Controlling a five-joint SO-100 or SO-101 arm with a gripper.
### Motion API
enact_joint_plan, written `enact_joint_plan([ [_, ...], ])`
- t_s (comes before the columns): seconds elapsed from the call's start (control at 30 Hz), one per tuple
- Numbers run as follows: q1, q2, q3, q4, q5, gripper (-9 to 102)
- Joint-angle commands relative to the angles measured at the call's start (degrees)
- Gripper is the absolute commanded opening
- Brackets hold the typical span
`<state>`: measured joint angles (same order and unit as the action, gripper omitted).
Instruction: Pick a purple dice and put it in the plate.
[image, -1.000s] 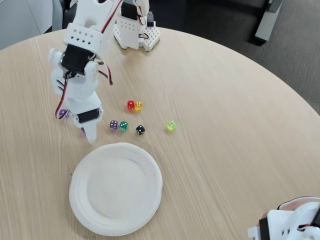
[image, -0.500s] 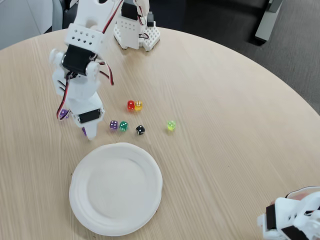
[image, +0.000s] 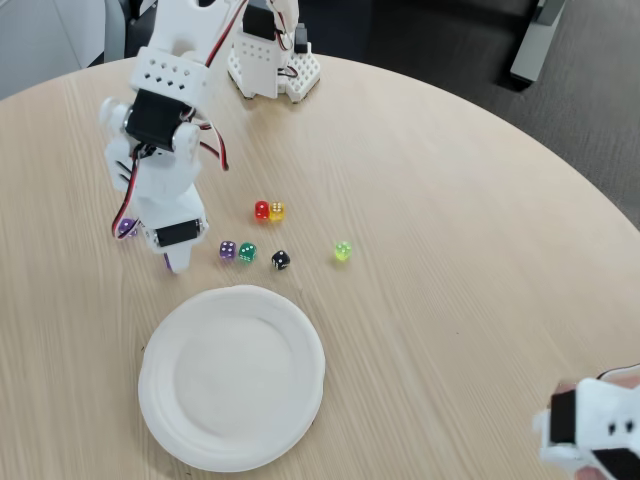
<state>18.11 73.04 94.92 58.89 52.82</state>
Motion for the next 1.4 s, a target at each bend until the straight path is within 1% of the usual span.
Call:
enact_joint_plan([
  [0.0, -0.8, 1.1, -1.3, 0.2, 0.4, 0],
  [0.47, -0.7, 15.5, -1.6, 0.4, -1.4, 0],
  [0.53, -0.9, 17.1, -1.6, 2.1, -1.7, 0],
  [0.7, -0.9, 20.3, -1.6, 9.3, -1.0, 0],
  [1.07, -1.0, 27.9, -1.2, 18.5, -1.1, 0],
  [1.27, -1.0, 29.7, -0.7, 20.0, -1.8, 0],
  [1.37, -1.0, 33.7, -0.5, 20.4, -2.3, 0],
])
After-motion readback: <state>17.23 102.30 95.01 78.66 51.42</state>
